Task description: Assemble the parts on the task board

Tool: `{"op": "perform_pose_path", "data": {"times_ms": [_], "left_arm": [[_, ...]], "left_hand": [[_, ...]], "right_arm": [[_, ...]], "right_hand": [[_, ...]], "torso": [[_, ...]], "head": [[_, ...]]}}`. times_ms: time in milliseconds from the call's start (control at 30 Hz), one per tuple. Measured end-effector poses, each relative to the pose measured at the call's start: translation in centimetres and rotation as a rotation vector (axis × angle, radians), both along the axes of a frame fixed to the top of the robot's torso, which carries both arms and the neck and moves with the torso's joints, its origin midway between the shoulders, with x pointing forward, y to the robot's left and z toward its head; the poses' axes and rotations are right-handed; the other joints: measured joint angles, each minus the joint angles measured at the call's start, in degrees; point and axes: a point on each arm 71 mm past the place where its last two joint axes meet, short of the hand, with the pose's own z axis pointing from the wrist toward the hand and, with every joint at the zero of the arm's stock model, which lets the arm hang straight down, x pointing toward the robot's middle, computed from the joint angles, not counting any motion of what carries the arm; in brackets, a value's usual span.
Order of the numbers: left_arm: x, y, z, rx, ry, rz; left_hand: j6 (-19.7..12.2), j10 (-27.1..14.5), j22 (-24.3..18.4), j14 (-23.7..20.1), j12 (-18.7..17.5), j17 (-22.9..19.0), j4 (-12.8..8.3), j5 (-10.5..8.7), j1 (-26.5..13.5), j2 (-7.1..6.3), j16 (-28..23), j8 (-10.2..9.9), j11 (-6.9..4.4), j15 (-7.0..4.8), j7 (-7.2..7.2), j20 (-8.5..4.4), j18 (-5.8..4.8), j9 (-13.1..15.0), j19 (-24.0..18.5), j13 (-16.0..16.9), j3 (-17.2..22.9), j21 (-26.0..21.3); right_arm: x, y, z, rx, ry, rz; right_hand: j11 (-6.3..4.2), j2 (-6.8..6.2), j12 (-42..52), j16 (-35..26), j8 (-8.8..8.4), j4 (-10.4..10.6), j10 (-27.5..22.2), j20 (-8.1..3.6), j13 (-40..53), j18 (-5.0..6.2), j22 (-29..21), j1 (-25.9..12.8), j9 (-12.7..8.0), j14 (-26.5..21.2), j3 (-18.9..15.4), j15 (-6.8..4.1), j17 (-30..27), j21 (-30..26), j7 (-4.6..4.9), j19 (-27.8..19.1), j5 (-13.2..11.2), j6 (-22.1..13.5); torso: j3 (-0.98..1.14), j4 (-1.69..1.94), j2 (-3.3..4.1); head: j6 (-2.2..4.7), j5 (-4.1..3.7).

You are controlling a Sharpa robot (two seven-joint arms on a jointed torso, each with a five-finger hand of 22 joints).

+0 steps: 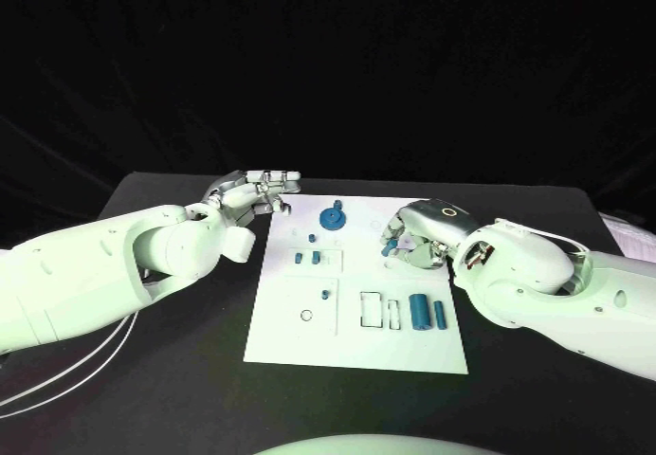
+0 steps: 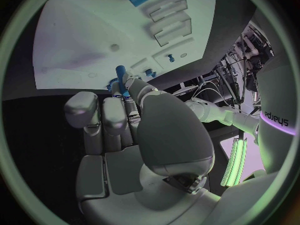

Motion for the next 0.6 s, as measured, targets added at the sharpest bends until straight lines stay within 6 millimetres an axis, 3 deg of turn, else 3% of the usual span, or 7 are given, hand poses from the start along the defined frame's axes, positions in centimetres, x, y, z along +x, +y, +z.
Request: {"op": "perform_pose_path", "data": {"times_ms": [167, 333, 600], "left_arm": [[0.0, 0.0, 0.0, 0.000, 0.001, -0.001], [0.0, -0.2, -0.1, -0.001, 0.002, -0.004], [0.0, -0.4, -0.1, -0.002, 0.003, -0.010]], "left_hand": [[0.0, 0.0, 0.0, 0.0, 0.0, 0.0, 0.0, 0.00, 0.0, 0.00, 0.0, 0.0, 0.00, 0.00, 0.00, 0.00, 0.00, 0.0, 0.0, 0.0, 0.0, 0.0], [0.0, 0.0, 0.0, 0.0, 0.0, 0.0, 0.0, 0.00, 0.0, 0.00, 0.0, 0.0, 0.00, 0.00, 0.00, 0.00, 0.00, 0.0, 0.0, 0.0, 0.0, 0.0], [0.0, 0.0, -0.1, 0.0, 0.0, -0.1, -0.2, 0.00, 0.0, 0.00, 0.0, 0.0, 0.00, 0.00, 0.00, 0.00, 0.00, 0.0, 0.0, 0.0, -0.2, 0.0]], "right_arm": [[-1.0, 1.4, 0.7, 0.044, 0.012, 0.039], [-2.1, 4.5, 0.9, 0.090, 0.037, 0.112], [-3.6, 8.8, -0.5, 0.127, 0.093, 0.212]], "right_hand": [[0.00, 0.00, -0.1, 0.0, 0.00, 0.1, 0.0, 0.00, 0.0, 0.00, 0.1, 0.0, 0.0, 0.0, 0.1, 0.00, 0.0, 0.0, 0.00, 0.0, 0.0, 0.0], [0.00, 0.00, -0.2, 0.0, -0.01, 0.0, 0.0, 0.00, 0.0, 0.01, 0.1, 0.0, -0.1, 0.0, 0.3, 0.00, 0.0, 0.0, 0.00, 0.0, 0.0, 0.0], [0.00, 0.00, -0.4, 0.0, -0.22, 0.0, 0.0, 0.00, 0.1, 0.01, 0.0, 0.0, -0.1, 0.0, 0.4, 0.00, 0.0, 0.0, 0.16, 0.0, 0.0, -0.2]], "torso": [[0.00, -0.04, 0.01], [-0.01, -0.06, 0.01], [-0.09, 0.03, 0.01]], "head": [[0.03, 0.18], [0.09, 0.43], [-0.13, 1.01]]}}
